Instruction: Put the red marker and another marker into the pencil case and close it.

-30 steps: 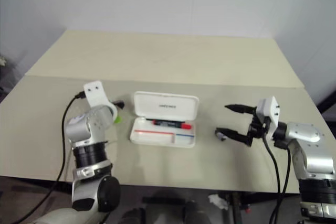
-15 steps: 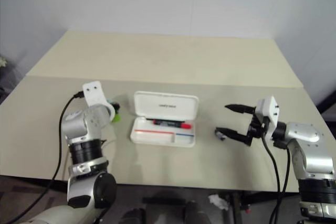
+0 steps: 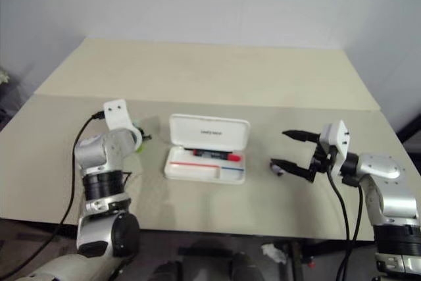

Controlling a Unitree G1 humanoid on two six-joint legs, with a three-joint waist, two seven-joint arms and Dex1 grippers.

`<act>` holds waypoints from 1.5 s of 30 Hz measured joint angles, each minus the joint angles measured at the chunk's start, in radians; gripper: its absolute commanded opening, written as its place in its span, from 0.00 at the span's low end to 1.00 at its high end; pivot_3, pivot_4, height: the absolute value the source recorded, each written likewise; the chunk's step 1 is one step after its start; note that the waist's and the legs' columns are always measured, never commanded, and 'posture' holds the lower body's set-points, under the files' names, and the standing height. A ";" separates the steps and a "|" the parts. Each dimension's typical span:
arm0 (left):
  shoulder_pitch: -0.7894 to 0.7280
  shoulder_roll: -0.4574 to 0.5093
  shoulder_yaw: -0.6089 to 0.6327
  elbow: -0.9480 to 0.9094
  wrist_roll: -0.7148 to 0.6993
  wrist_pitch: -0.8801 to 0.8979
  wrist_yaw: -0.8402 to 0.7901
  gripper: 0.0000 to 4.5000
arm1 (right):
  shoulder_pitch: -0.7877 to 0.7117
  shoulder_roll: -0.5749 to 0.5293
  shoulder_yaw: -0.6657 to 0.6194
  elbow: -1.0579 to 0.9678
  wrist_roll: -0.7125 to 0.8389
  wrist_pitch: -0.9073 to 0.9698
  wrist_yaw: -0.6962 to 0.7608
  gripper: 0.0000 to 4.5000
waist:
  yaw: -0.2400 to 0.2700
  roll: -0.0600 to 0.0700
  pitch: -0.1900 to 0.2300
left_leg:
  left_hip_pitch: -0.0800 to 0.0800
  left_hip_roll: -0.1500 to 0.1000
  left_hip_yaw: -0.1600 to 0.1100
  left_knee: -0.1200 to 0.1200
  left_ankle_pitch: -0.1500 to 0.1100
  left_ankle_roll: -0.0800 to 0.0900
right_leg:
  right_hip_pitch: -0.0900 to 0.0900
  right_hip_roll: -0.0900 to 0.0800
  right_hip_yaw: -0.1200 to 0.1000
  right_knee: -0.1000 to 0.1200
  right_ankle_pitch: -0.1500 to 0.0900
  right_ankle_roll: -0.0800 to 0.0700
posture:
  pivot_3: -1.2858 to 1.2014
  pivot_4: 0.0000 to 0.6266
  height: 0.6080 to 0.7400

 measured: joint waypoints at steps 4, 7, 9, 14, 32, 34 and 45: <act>-0.046 0.154 -0.141 0.017 -0.028 -0.082 -0.223 0.25 | -0.001 0.000 0.000 0.001 0.000 -0.008 0.000 1.00 | -0.002 0.000 0.000 | 0.000 0.000 0.001 -0.007 0.000 -0.001 | -0.002 0.000 0.000 -0.001 0.000 0.000 | 0.52 0.24 1.00; -0.062 0.242 -0.208 -0.002 -0.089 -0.158 -0.442 0.25 | -0.002 0.000 0.000 0.002 -0.001 -0.016 0.000 1.00 | 0.002 0.000 0.000 | 0.001 0.000 0.001 -0.015 0.000 -0.002 | -0.004 0.000 -0.001 0.000 -0.002 -0.002 | 0.52 0.24 1.00; -0.062 0.271 -0.236 -0.032 -0.149 -0.173 -0.574 0.25 | -0.002 0.000 0.000 0.002 -0.001 -0.018 0.000 1.00 | 0.004 0.000 0.000 | 0.000 0.001 0.001 -0.017 -0.001 -0.003 | -0.007 0.000 -0.001 0.000 -0.004 -0.004 | 0.52 0.24 1.00; -0.077 0.377 -0.310 -0.064 -0.229 -0.170 -0.801 0.25 | -0.002 0.000 0.000 0.002 -0.003 -0.019 0.000 1.00 | 0.006 0.000 0.000 | -0.003 0.001 0.002 -0.018 -0.001 -0.003 | -0.012 -0.001 -0.001 0.003 -0.007 -0.005 | 0.52 0.24 1.00; -0.062 0.643 -0.724 -0.333 -0.407 -0.238 -1.490 0.25 | 0.032 0.000 -0.005 -0.009 -0.004 -0.031 -0.013 1.00 | 0.001 0.001 0.000 | -0.001 0.001 0.003 -0.014 0.000 -0.001 | -0.012 0.000 0.001 0.008 -0.007 -0.006 | 0.52 0.24 1.00; -0.052 0.638 -0.772 -0.301 -0.368 -0.294 -1.511 0.25 | 0.054 0.000 -0.007 -0.029 -0.003 -0.035 -0.013 1.00 | 0.002 0.001 0.000 | -0.002 0.001 0.003 -0.014 0.000 -0.001 | -0.012 0.000 0.001 0.008 -0.007 -0.006 | 0.52 0.24 1.00; -0.053 0.530 -0.873 -0.115 -0.183 -0.471 -1.536 0.25 | 0.114 -0.029 -0.060 -0.079 0.049 -0.040 0.034 1.00 | 0.008 0.001 0.000 | -0.002 0.001 0.003 -0.013 0.000 0.000 | -0.012 0.000 0.001 0.009 -0.007 -0.006 | 0.52 0.24 1.00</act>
